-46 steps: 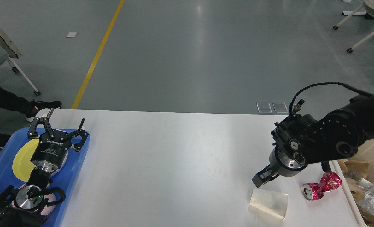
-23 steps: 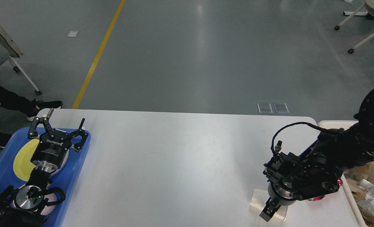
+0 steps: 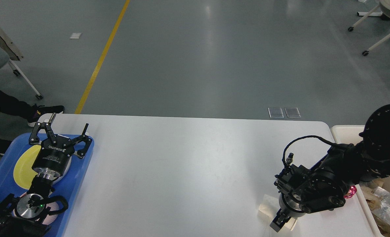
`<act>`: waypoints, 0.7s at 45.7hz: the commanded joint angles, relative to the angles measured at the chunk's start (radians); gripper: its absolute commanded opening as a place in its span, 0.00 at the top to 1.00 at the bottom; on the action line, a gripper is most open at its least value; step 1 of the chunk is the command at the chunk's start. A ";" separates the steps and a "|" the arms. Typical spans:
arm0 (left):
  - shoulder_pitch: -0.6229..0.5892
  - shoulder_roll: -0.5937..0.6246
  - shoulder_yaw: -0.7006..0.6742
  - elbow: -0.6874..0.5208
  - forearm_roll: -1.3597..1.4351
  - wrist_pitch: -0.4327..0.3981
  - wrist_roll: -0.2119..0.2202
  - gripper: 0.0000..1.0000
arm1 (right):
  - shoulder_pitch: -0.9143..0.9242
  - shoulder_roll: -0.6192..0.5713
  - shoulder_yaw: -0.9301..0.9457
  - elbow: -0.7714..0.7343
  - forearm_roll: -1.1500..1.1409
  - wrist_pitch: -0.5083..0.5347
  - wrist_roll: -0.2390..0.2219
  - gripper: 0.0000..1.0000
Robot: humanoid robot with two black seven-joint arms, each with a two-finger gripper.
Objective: Tidy desktop
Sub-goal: 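Grasp the white paper cup with the right gripper, then lift the paper cup and carry it toward the white bin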
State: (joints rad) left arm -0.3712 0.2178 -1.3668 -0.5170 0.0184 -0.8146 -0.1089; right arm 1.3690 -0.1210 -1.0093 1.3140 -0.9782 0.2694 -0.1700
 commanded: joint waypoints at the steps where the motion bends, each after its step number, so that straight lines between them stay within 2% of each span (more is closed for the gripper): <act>1: 0.000 0.000 0.000 0.000 0.000 0.000 0.000 0.03 | 0.001 0.001 0.003 -0.002 0.007 -0.002 0.000 0.21; 6: 0.000 0.000 0.000 0.000 0.000 0.000 0.000 0.03 | 0.004 0.000 0.005 -0.002 0.051 -0.007 0.000 0.54; 12: 0.000 0.000 0.000 0.000 0.000 0.000 0.000 0.03 | 0.005 0.000 0.005 -0.002 0.131 -0.019 0.000 0.74; 13: 0.000 0.000 0.000 0.000 0.000 0.000 0.000 0.03 | 0.005 0.001 0.005 -0.002 0.142 -0.019 -0.002 0.85; 16: 0.000 0.000 0.000 0.000 0.000 0.000 0.000 0.03 | 0.009 0.000 0.005 -0.002 0.159 -0.019 0.000 1.00; 32: 0.000 0.000 0.000 0.000 0.000 0.000 0.000 0.03 | 0.087 -0.037 0.021 0.024 0.392 -0.013 0.015 1.00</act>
State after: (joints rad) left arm -0.3712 0.2178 -1.3668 -0.5169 0.0184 -0.8146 -0.1089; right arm 1.4285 -0.1537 -1.0039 1.3257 -0.6777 0.2515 -0.1587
